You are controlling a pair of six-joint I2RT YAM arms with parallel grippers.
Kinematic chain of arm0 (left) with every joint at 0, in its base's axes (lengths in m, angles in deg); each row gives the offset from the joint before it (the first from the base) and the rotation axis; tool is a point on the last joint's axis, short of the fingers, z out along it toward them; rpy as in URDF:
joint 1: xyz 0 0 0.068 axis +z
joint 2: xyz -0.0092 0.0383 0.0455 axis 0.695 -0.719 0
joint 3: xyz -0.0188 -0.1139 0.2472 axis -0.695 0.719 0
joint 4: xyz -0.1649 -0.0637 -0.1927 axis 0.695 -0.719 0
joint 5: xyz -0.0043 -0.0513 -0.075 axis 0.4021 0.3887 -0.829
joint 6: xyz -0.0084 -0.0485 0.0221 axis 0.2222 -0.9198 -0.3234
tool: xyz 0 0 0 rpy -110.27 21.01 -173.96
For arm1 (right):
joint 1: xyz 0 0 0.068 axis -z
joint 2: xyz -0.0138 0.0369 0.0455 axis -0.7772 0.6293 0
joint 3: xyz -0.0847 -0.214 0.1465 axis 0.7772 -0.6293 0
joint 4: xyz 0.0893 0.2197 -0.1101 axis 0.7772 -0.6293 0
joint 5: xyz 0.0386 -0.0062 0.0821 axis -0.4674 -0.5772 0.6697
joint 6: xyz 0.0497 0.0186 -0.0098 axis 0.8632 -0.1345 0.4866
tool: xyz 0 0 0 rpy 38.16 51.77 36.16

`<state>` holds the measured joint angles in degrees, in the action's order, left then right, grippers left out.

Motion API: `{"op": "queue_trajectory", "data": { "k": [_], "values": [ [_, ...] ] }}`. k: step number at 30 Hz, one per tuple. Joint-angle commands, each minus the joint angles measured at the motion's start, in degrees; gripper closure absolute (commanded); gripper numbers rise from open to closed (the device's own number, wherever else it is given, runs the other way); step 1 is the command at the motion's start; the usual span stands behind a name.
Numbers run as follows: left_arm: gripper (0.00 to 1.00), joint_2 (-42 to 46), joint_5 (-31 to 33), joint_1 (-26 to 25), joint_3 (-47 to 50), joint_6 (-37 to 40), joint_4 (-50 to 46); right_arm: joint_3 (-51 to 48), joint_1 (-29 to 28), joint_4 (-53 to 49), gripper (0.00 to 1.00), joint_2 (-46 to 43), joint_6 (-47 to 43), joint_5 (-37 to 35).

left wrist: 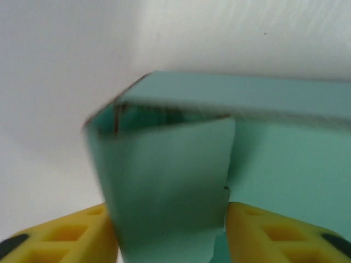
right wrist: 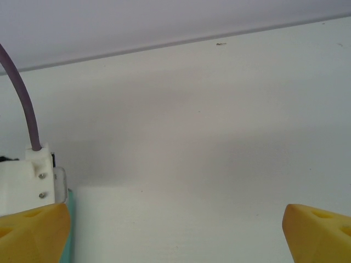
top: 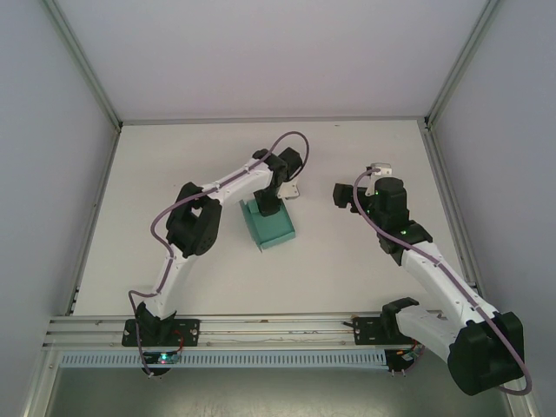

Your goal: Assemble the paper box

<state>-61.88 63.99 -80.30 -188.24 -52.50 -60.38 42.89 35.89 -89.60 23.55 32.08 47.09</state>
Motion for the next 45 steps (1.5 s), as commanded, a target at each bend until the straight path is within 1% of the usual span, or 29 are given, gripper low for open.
{"op": "queue_trajectory", "data": {
  "k": [1,2,7,8,9,10,11,12,14,16,19,20,22,23,24,25,27,28,29,30,32,34,35,37,41,45],
  "values": [
    [0.41,2.08,0.04,0.07,-4.04,3.33,-5.27,-0.64,0.59,0.55,0.02,0.14,-0.28,1.98],
    [0.38,2.26,-0.78,0.06,-4.55,3.66,-5.9,-0.52,0.61,0.73,0.02,0.14,-0.3,2.21],
    [0.32,3.63,-2.62,0.06,-3.55,3.92,-5.65,-0.71,0.88,0.96,0.02,0.73,-0.88,3.38],
    [0.29,3.96,-2.8,0.07,-3.34,3.49,-5.21,-0.78,0.92,1.15,0.02,0.84,-1.01,3.61],
    [0.2,4.34,-3.33,0.08,-3.35,3.04,-4.85,-0.79,0.96,1.51,0.02,1.07,-1.65,4.22],
    [0.14,5.08,-4.52,0.13,-3.26,2.75,-4.38,-0.59,1.01,1.69,0.01,1.46,-2.52,5.03],
    [0.09,6.18,-6.01,0.13,-2.93,2.57,-3.62,-0.25,1.1,1.8,0.02,2.13,-3.45,5.73],
    [0.0,8.04,-7.59,0.09,-2.11,1.94,-1.84,0.56,1.14,1.65,0.01,3.24,-4.87,6.85],
    [0.0,13.0,-9.98,0.21,1.28,-0.11,4.45,2.28,1.23,1.99,0.02,6.06,-7.63,9.8],
    [0.0,20.05,-12.03,0.32,6.81,-4.11,14.25,4.96,1.23,2.31,0.02,9.9,-9.67,13.17],
    [0.0,31.29,-13.87,0.99,16.22,-12.63,28.42,9.03,1.23,5.11,0.02,16.18,-11.46,17.76],
    [0.0,34.79,-12.33,1.42,19.77,-16.02,33.95,10.27,1.23,6.51,0.02,18.32,-12.09,19.75],
    [0.0,41.5,-6.58,2.61,26.5,-25.28,40.81,14.2,1.01,8.12,0.02,23.28,-14.66,26.4],
    [0.0,44.28,-3.71,3.76,29.35,-29.88,42.59,16.87,0.64,7.81,0.02,26.03,-16.89,30.16],
    [0.0,46.9,-2.38,5.48,32.12,-34.02,42.68,20.24,0.0,6.63,0.02,29.37,-20.02,34.1],
    [0.0,49.41,-1.85,7.39,35.11,-37.51,42.48,23.85,-0.79,4.35,0.02,32.58,-23.03,36.7],
    [0.0,53.44,-1.18,11.34,42.19,-43.08,42.61,33.68,-2.36,-4.92,0.02,39.91,-32.04,42.42],
    [0.0,55.2,-1.15,13.34,45.59,-45.86,42.64,38.63,-3.2,-10.6,0.02,43.66,-36.87,44.16],
    [0.0,56.96,-1.22,15.49,49.08,-48.48,42.35,44.47,-4.22,-18.36,0.04,47.84,-43.12,45.26],
    [0.0,58.25,-1.69,17.4,51.82,-50.45,41.67,49.56,-5.05,-24.94,0.05,51.46,-48.65,45.49],
    [0.0,60.55,-2.58,20.77,56.78,-53.23,40.04,59.16,-7.13,-37.06,0.08,58.45,-58.66,43.27],
    [0.0,62.41,-2.75,22.82,60.55,-54.86,39.4,66.63,-9.15,-46.18,0.08,63.91,-66.4,41.05],
    [0.0,63.32,-2.81,23.4,62.44,-55.44,39.51,70.24,-10.15,-49.42,0.08,66.6,-68.44,39.59],
    [0.0,64.55,-3.14,24.19,64.75,-56.07,39.78,75.83,-11.44,-53.08,0.09,70.9,-69.76,36.92],
    [0.0,65.67,-3.67,24.63,66.33,-56.4,40.17,86.71,-12.63,-59.55,0.13,78.66,-69.54,33.95],
    [0.0,64.82,-4.7,24.67,65.89,-56.29,40.29,93.35,-13.11,-62.38,0.17,83.89,-68.21,32.01]
  ]
}}
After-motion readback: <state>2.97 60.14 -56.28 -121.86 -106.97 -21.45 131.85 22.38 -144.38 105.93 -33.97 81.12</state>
